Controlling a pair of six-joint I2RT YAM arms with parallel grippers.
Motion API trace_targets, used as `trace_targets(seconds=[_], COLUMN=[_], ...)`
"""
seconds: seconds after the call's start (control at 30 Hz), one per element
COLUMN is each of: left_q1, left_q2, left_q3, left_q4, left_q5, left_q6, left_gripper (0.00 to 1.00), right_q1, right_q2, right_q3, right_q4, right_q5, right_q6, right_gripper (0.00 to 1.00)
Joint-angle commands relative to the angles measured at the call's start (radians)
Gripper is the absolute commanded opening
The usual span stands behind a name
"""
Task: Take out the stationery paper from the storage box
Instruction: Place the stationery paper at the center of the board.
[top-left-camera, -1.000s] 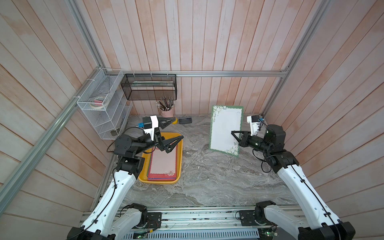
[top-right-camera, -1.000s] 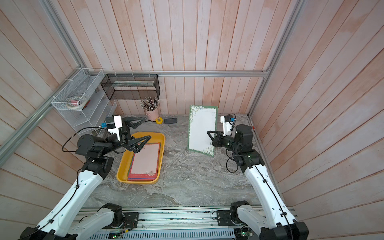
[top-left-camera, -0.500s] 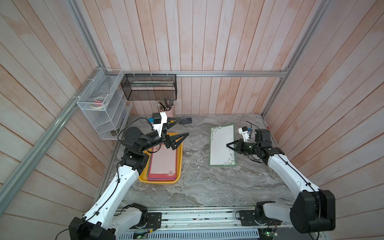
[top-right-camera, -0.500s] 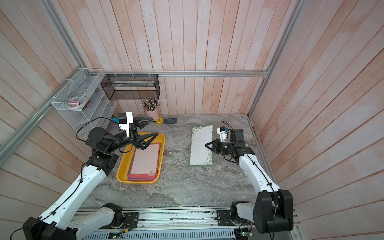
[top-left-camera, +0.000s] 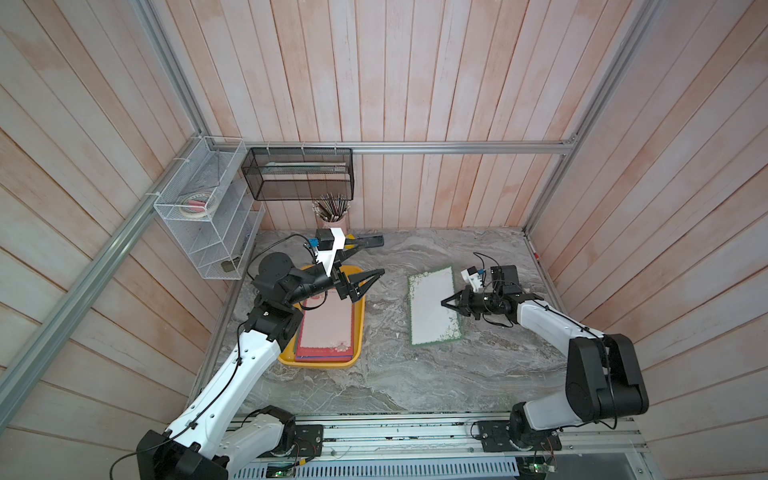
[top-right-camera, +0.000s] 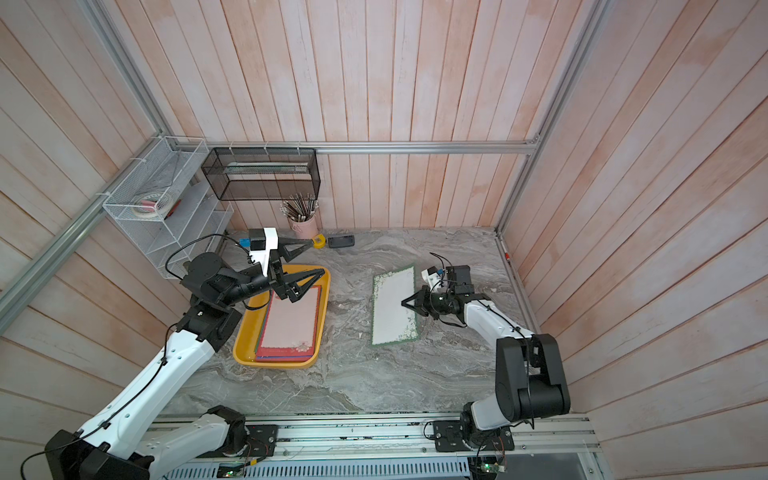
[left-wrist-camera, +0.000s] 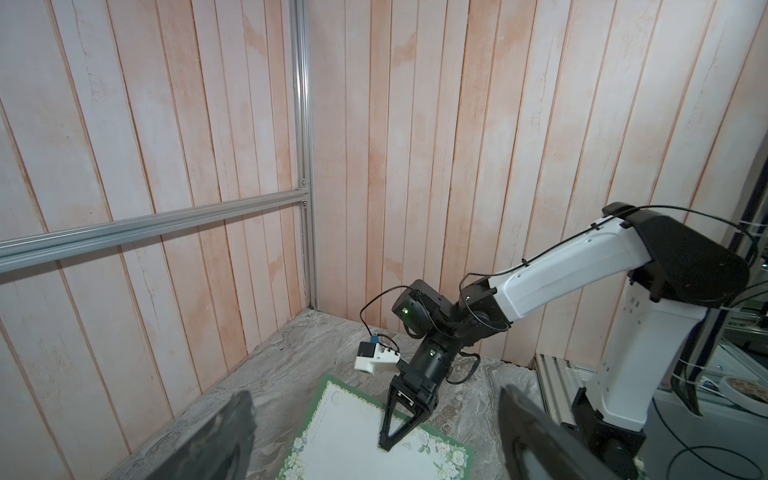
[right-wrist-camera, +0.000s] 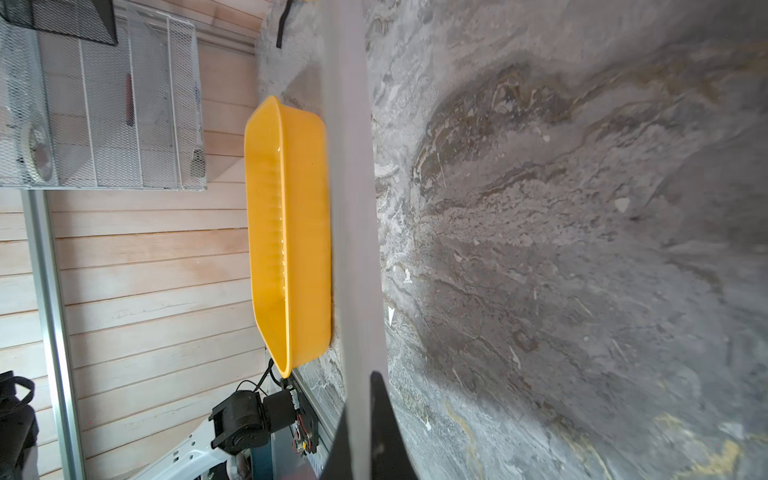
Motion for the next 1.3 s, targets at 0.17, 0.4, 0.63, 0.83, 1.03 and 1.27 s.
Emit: trace_targets(seconds=[0.17, 0.4, 0.63, 0.83, 1.03, 1.27], left_q1=[-0.013, -0.012, -0.013, -0.014, -0.015, -0.015], left_q2=[-0.011, -0.022, -0.019, -0.005, -0.002, -0.002], left_q3=[0.032, 0.035, 0.038, 0.038, 0.035, 0.040], left_q4=[-0.028, -0.042, -0.061, -0.071, -0.070, -0.094], left_q5=[-0.026, -0.024, -0.032, -0.041, -0.042, -0.069], left_q6=[0.035, 0.049, 0.055, 0.090, 0.093, 0.113], left_gripper=[0.92, 0.92, 0.92, 0.92, 0.92, 0.92], right_q1=[0.016, 0.018, 0.016, 0.015, 0.016, 0.014], right_q2=[0.107, 0.217, 0.269, 0.280, 0.258, 0.245], right_q3=[0.052, 0.142, 0.173, 0.183, 0.166, 0.151], right_q4=[-0.081, -0.215, -0.245, -0.249, -0.252, -0.253], right_q5=[0.056, 0.153, 0.251, 0.318, 0.371, 0.399], right_q6=[-0.096, -0.178, -0.208, -0.209, -0.219, -0.228], right_gripper=[0.00, 0.00, 0.00, 0.08, 0.15, 0.25])
